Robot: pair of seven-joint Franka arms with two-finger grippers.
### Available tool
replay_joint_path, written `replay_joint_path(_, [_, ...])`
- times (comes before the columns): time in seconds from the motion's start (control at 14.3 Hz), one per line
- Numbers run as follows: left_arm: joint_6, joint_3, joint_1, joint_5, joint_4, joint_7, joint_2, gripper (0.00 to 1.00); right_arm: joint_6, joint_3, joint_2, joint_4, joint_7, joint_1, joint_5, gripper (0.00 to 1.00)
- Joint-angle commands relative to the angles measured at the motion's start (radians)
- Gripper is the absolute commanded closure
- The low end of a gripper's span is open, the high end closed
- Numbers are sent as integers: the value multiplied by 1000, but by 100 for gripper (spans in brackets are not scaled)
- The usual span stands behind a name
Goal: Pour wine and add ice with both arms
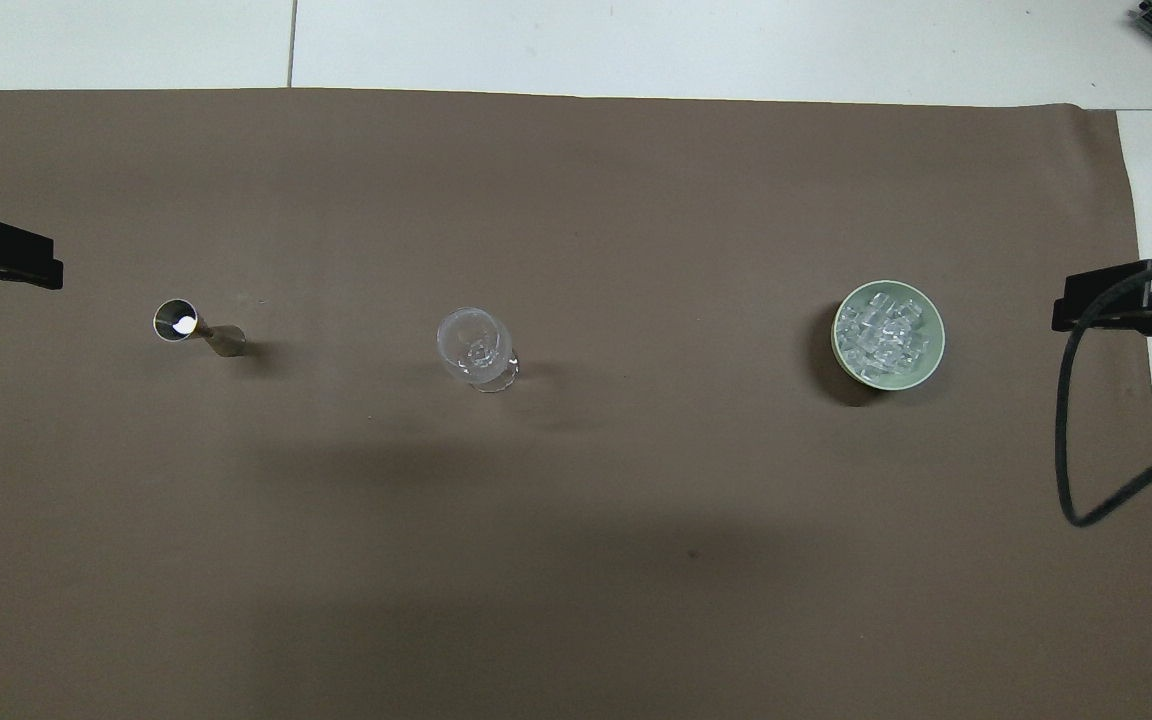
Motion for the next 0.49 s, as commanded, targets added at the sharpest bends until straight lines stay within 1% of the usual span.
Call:
replay_joint_path(0.0, [12, 6, 3, -12, 0, 64, 8, 0, -18, 7, -8, 0, -16, -18, 4, 0])
replay_joint_path(0.21, [12, 17, 9, -58, 0, 123, 21, 0, -18, 7, -8, 0, -16, -18, 4, 0])
replay_joint_path(0.28, [13, 17, 27, -67, 0, 150, 24, 0, -18, 7, -8, 0, -16, -18, 4, 0])
replay_joint_path(0.42, [13, 17, 85, -145, -4, 213, 29, 0, -18, 7, -8, 0, -16, -18, 4, 0])
